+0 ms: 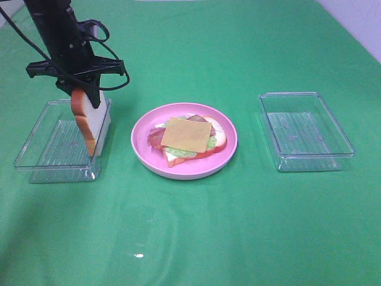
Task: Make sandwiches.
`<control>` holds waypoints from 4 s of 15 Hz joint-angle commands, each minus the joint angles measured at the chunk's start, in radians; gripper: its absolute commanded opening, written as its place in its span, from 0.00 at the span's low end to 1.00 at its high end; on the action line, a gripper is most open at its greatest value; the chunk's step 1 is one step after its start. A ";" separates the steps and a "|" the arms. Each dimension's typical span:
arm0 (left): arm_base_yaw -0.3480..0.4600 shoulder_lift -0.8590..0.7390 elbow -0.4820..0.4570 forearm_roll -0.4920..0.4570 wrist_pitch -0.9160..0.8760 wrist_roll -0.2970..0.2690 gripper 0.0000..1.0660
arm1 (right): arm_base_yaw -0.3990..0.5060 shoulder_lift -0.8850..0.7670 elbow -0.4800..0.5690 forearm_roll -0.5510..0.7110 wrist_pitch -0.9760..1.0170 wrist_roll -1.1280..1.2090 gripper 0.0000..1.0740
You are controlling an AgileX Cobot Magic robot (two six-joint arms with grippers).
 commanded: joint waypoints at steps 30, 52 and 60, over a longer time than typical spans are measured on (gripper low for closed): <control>-0.162 0.034 0.000 -0.622 -0.303 0.172 0.10 | -0.005 -0.032 -0.002 0.000 0.001 -0.009 0.91; -0.153 -0.176 -0.060 0.028 0.118 0.040 0.96 | -0.005 -0.032 -0.002 0.000 0.001 -0.009 0.91; 0.195 -0.829 0.601 0.151 0.115 0.092 0.96 | -0.005 -0.032 -0.002 0.000 0.001 -0.009 0.91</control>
